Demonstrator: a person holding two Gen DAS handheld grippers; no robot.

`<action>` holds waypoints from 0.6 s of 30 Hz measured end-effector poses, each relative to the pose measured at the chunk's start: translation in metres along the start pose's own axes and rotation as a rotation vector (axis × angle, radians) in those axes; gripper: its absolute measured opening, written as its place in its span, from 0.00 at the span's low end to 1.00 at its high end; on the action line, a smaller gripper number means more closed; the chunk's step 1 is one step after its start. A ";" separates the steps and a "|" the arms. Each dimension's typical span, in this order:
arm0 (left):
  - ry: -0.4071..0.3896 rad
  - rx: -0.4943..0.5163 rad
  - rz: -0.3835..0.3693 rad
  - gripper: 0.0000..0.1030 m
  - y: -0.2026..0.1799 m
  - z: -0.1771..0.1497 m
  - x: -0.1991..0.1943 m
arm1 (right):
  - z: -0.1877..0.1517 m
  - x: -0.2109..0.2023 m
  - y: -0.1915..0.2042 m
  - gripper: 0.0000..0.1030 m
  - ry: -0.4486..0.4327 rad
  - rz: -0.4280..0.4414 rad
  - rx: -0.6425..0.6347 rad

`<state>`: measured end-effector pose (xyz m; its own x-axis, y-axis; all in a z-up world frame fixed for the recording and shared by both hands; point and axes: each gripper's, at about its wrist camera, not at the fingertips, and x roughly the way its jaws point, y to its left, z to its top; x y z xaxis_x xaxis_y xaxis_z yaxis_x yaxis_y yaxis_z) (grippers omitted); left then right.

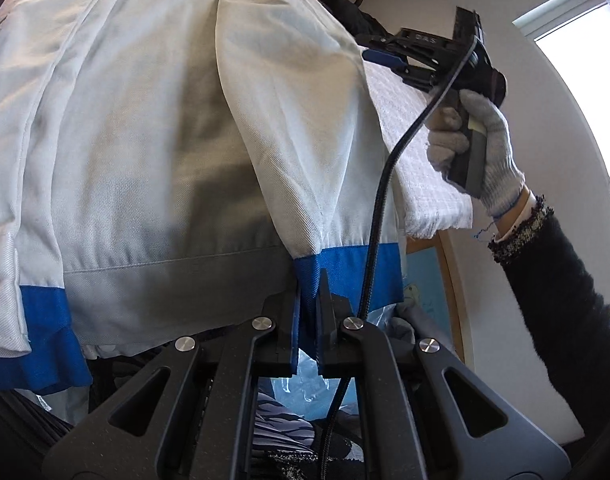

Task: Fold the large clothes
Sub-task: 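Grasp the blue hem with the right tool beside the left tool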

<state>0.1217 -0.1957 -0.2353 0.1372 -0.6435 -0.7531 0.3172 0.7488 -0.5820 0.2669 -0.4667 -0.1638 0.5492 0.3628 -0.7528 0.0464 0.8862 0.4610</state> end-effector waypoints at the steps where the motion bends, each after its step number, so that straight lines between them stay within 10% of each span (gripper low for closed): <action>1: -0.001 0.002 -0.001 0.03 -0.002 0.000 -0.001 | -0.003 -0.006 0.001 0.33 -0.007 0.007 -0.003; 18: -0.051 -0.014 -0.036 0.19 0.006 0.001 -0.032 | -0.147 -0.083 0.044 0.37 0.081 0.243 0.040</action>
<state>0.1206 -0.1709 -0.2145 0.1739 -0.6768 -0.7153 0.3098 0.7271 -0.6126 0.1005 -0.4149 -0.1501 0.4797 0.5871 -0.6520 -0.0448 0.7585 0.6501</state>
